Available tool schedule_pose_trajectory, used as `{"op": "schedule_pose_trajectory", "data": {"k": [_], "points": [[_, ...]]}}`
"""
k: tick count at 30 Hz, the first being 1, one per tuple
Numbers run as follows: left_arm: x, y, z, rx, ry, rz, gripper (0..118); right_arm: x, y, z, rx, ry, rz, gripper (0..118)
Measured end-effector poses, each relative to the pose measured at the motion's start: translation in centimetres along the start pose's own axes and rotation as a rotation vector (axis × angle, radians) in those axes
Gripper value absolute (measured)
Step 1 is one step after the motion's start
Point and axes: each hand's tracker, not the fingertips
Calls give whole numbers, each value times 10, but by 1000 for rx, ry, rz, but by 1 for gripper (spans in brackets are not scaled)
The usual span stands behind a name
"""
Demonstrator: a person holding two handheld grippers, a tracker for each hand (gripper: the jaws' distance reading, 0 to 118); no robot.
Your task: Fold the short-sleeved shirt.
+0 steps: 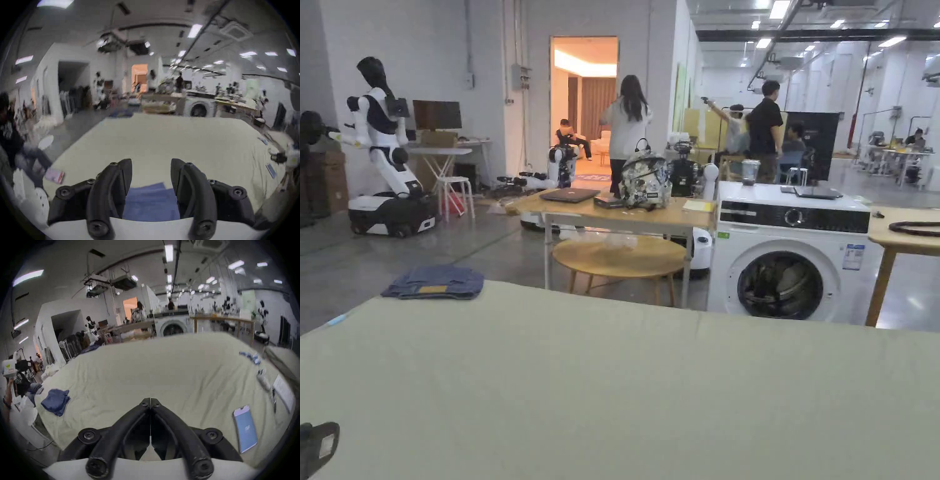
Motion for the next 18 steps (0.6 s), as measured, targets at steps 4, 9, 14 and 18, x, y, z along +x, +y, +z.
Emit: {"op": "schedule_pose_trajectory", "data": {"k": [4, 9, 14, 18], "points": [[67, 8, 2, 184, -100, -39, 48, -12, 27, 7, 144, -55, 80, 0], [117, 17, -32, 289, -199, 21, 47, -29, 55, 2, 245, -72, 121, 0], [144, 11, -50, 267, -317, 28, 0, -36, 60, 0, 288, -77, 131, 0], [158, 5, -51, 253, -294, 0, 0, -37, 54, -7, 281, -90, 123, 0]]}}
